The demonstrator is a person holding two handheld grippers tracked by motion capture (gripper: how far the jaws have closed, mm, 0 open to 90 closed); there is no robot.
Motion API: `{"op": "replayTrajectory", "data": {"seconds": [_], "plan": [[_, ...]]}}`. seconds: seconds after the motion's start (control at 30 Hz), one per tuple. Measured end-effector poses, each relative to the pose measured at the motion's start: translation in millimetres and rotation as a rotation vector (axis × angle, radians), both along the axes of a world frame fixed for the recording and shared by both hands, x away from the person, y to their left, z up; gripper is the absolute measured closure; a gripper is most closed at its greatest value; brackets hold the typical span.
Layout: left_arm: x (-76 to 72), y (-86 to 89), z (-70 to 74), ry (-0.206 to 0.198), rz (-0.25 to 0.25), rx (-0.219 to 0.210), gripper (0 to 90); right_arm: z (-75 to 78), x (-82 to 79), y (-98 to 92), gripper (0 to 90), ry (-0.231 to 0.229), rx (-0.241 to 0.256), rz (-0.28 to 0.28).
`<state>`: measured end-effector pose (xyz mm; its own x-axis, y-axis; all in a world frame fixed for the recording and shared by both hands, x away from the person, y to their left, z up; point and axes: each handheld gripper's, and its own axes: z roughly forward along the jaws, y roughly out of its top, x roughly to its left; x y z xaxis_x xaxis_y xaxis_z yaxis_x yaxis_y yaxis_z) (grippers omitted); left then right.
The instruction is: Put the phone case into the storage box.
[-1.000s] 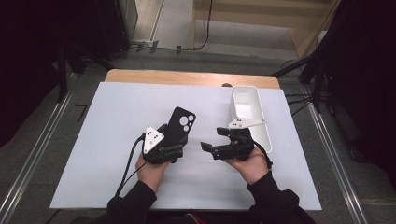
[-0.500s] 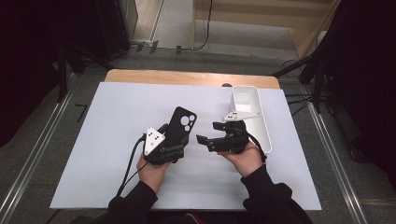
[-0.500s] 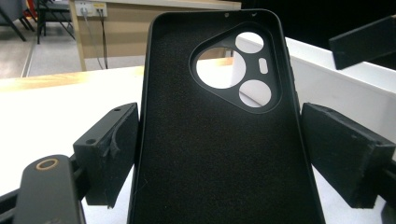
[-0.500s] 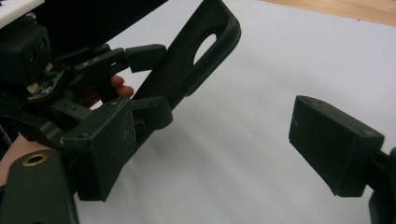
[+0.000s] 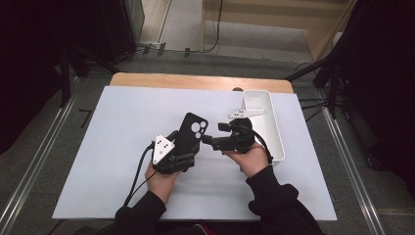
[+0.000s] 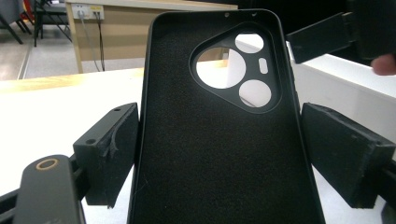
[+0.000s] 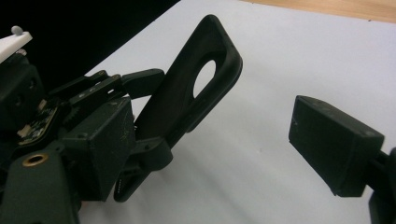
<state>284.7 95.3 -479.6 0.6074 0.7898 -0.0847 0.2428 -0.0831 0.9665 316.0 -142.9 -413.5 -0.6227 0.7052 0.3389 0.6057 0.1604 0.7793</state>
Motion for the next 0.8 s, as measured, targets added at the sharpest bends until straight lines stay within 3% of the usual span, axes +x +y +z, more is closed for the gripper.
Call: {"op": "replayTrajectory", "data": {"seconds": [0.37,0.43,0.53,0.67,0.8], "plan": [[-1.6,-2.0,0.1,-0.008,-0.002,-0.003,14.0,-4.4,14.8,10.9,14.1,0.035,0.015,0.005],[-1.9,-2.0,0.0,-0.009,-0.001,0.005,14.0,-5.9,17.1,12.1,21.4,0.048,0.024,0.008],[-2.1,-2.1,-0.2,-0.01,0.001,0.006,14.0,-7.5,20.1,13.9,22.8,0.07,0.035,0.016],[-2.4,-2.2,-0.2,-0.006,0.002,0.002,14.0,-7.5,24.7,17.2,32.4,0.122,0.053,0.022],[-2.7,-2.3,0.4,-0.007,0.003,-0.013,14.0,-8.0,28.7,20.0,45.7,0.173,0.08,0.016]]}}
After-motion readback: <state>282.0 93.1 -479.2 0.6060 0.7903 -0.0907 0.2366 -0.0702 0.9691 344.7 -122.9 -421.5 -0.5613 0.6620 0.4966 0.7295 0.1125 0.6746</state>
